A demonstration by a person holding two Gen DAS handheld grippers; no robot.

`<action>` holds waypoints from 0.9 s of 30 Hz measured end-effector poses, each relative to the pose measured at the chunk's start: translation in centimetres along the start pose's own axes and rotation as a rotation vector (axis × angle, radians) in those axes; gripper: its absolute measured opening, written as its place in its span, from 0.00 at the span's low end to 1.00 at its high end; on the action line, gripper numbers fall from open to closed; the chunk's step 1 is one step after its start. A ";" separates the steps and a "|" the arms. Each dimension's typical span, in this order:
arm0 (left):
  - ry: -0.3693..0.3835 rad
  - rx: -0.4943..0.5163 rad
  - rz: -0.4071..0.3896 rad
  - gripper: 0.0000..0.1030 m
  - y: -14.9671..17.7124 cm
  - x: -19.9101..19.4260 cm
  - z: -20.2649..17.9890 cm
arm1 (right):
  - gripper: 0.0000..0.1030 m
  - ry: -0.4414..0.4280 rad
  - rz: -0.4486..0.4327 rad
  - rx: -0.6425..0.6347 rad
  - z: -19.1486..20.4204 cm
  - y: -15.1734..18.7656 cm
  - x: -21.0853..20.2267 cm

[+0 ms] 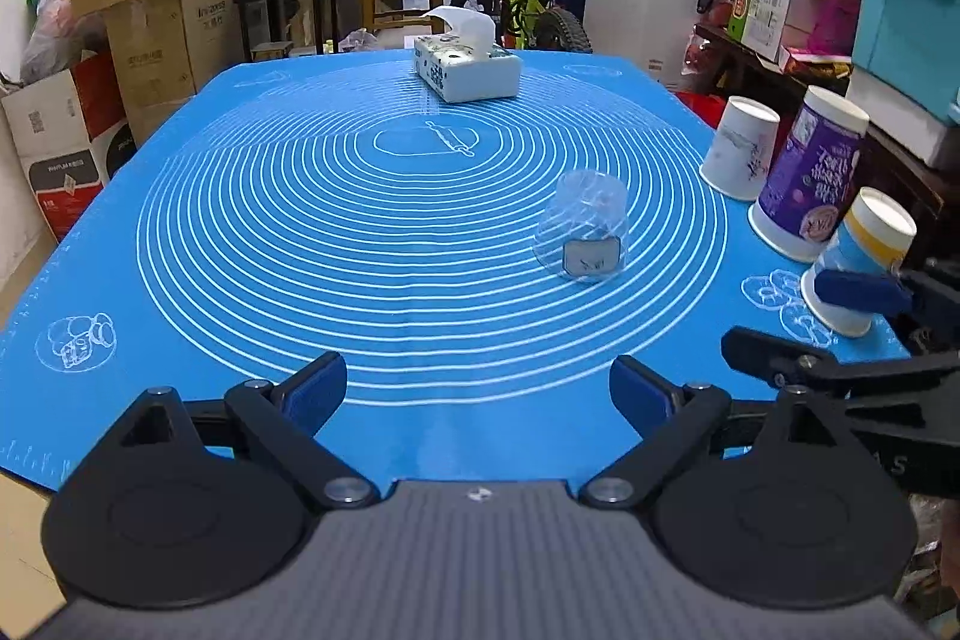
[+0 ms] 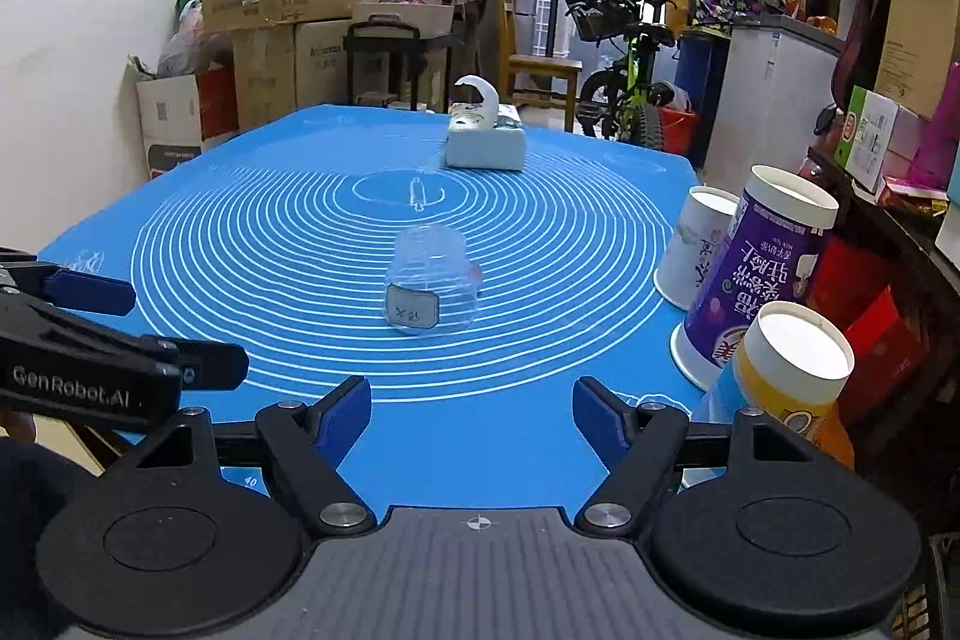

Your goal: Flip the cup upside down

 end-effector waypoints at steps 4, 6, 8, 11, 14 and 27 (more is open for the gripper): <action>-0.006 -0.003 -0.004 0.91 0.2 -0.3 -0.2 | 0.76 -0.002 0.008 -0.005 0.2 0.0 -0.1; -0.005 -0.003 -0.004 0.91 0.3 -0.5 -0.3 | 0.76 -0.002 0.013 -0.006 0.2 0.0 -0.1; -0.011 0.001 -0.004 0.91 0.4 -0.5 -0.4 | 0.76 0.000 0.015 -0.007 0.2 -0.1 0.0; -0.013 -0.003 -0.003 0.91 0.5 -0.5 -0.4 | 0.76 0.002 0.020 -0.005 0.1 -0.1 0.1; -0.016 -0.017 -0.008 0.91 0.4 -0.6 -0.3 | 0.76 0.005 0.022 -0.007 0.1 -0.1 0.1; -0.017 -0.029 0.005 0.91 0.6 -0.2 -0.1 | 0.76 0.009 0.025 -0.011 -0.2 0.1 0.1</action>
Point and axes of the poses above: each gripper's, at about its wrist camera, not at the fingertips, and x roughly the way its jaws point, z to its left, y to its underside, the point moved 6 cm from there along x, roughly the way its jaws point, and after that the axes turned 9 degrees about x, right-handed, at the moved point
